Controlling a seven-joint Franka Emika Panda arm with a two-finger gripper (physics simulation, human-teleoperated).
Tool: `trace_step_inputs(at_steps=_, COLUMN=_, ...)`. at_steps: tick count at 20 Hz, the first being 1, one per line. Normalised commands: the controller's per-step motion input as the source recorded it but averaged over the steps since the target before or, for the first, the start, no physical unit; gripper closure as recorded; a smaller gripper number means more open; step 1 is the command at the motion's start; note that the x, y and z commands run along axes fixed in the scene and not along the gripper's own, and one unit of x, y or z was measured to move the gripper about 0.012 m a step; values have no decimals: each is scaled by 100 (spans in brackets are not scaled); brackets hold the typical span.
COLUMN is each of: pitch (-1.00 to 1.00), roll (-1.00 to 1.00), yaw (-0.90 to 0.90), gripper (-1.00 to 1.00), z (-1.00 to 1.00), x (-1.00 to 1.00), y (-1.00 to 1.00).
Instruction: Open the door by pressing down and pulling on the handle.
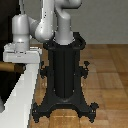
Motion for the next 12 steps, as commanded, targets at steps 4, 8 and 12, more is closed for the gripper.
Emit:
trace_step_inputs(at_steps=4, pitch=-8, roll=0, yaw=0, gripper=100, z=-25, x=0, y=0)
trace_step_inputs(at_steps=8, pitch=0, roll=0, yaw=0, gripper=100, z=-50, x=0, y=0)
trace_step_inputs(at_steps=12, pitch=0, roll=0, yaw=0, gripper=100, z=-50, x=0, y=0)
